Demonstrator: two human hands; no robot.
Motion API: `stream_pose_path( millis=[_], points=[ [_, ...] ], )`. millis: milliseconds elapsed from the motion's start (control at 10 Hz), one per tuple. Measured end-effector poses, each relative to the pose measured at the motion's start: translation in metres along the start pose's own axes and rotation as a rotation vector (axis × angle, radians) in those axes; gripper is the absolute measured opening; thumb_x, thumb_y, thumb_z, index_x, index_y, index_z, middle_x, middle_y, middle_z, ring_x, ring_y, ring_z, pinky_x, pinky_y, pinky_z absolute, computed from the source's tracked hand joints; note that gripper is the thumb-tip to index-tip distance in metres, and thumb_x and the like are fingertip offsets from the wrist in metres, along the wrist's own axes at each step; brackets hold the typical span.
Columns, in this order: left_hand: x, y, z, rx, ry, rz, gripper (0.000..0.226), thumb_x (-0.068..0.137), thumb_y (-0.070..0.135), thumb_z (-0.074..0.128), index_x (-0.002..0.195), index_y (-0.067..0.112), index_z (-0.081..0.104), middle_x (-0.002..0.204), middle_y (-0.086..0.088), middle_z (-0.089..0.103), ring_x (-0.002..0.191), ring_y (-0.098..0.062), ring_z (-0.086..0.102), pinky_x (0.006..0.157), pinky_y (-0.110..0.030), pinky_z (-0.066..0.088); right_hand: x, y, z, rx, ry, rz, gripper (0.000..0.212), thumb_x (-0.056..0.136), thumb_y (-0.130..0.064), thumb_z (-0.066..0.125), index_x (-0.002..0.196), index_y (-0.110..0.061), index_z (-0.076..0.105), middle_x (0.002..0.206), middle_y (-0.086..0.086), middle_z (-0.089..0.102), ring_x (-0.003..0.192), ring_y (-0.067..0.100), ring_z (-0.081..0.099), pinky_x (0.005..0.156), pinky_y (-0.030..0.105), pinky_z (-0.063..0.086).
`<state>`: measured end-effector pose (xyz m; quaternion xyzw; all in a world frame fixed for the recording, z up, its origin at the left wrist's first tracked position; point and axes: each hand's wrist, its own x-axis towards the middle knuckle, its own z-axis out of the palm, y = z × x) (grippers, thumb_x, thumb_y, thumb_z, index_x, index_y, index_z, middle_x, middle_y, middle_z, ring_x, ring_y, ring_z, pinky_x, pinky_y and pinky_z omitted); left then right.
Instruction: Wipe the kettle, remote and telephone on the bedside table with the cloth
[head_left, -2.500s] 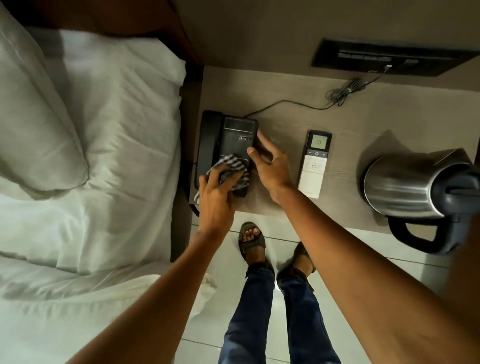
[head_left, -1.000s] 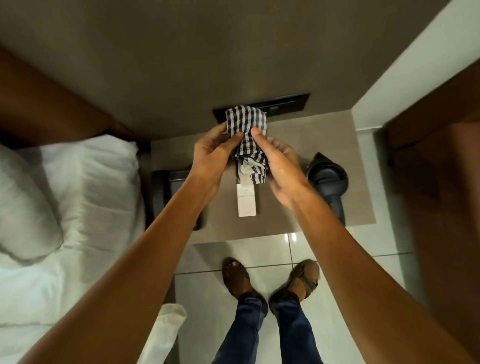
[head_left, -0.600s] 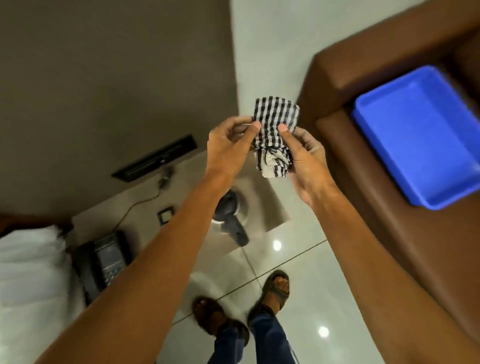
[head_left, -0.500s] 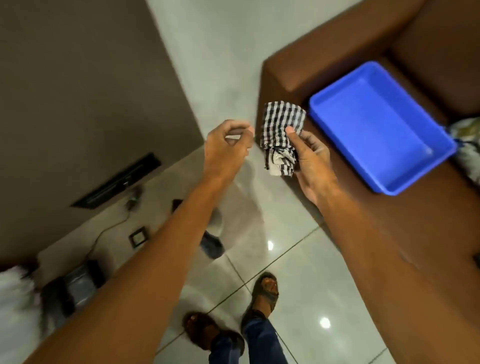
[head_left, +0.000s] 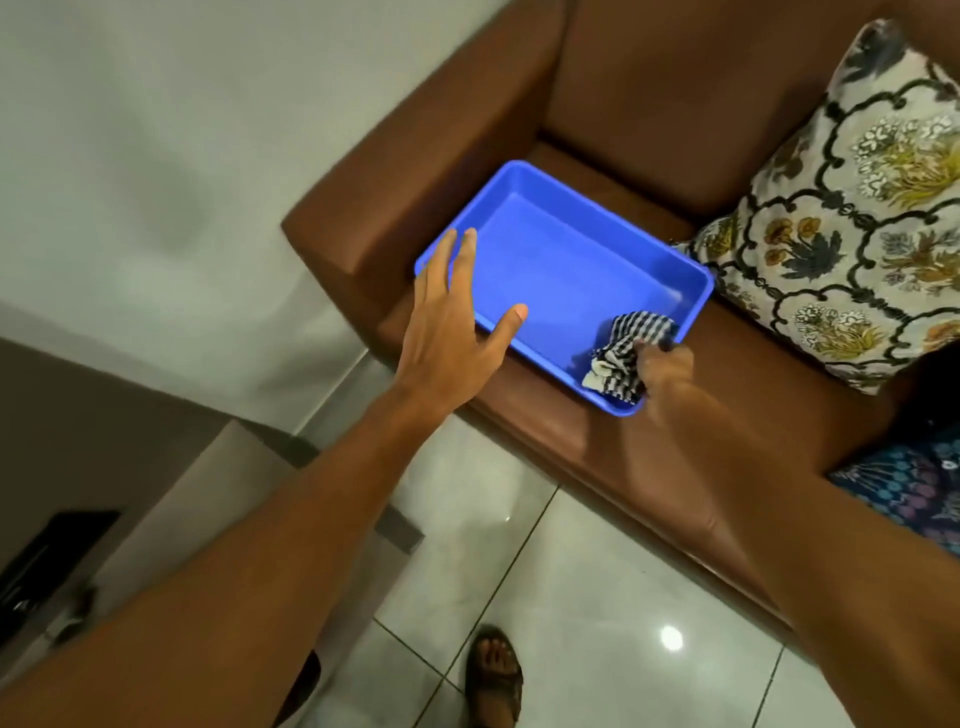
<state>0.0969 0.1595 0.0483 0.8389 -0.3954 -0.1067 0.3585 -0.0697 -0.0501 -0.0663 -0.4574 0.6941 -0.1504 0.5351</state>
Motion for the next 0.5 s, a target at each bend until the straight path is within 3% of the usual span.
stream_pose_path(
  millis=[200,300,400,500],
  points=[
    [0.021,0.013,0.032,0.096,-0.074,0.118,0.091,0.097,0.053,0.062,0.165,0.009,0.02,0.173,-0.02,0.014,0.159,-0.039,0.02,0.124,-0.055,0.03,0.008,0.01,0.026,-0.209,0.015,-0.018,0.072,0.102,-0.01,0.063,0.164,-0.002,0.028,0.16,0.023,0.051,0.145,0.039,0.054,0.121,0.046,0.043],
    [0.021,0.018,0.036,0.121,-0.103,0.12,0.093,0.096,0.054,0.062,0.165,0.01,0.017,0.174,-0.021,0.007,0.16,-0.041,0.016,0.124,-0.057,0.03,-0.006,0.011,0.034,-0.338,0.033,-0.09,0.09,0.098,-0.004,0.067,0.169,0.0,0.012,0.173,0.022,0.029,0.158,0.038,0.035,0.126,0.041,0.031],
    [0.014,0.02,0.023,0.154,-0.099,0.11,0.095,0.096,0.057,0.061,0.166,0.012,0.015,0.174,-0.021,0.004,0.16,-0.043,0.015,0.126,-0.057,0.027,-0.023,0.014,0.034,-0.393,0.035,-0.231,0.096,0.093,0.003,0.073,0.169,-0.001,0.015,0.174,0.021,0.021,0.158,0.04,0.033,0.126,0.043,0.031],
    [0.002,0.021,-0.008,0.181,-0.041,0.074,0.095,0.095,0.058,0.061,0.166,0.015,0.014,0.174,-0.019,0.005,0.16,-0.043,0.014,0.123,-0.056,0.028,-0.045,0.006,0.022,-0.449,-0.022,-0.328,0.089,0.09,-0.001,0.08,0.163,0.001,0.03,0.171,0.022,0.028,0.157,0.041,0.033,0.129,0.048,0.033]
  ],
)
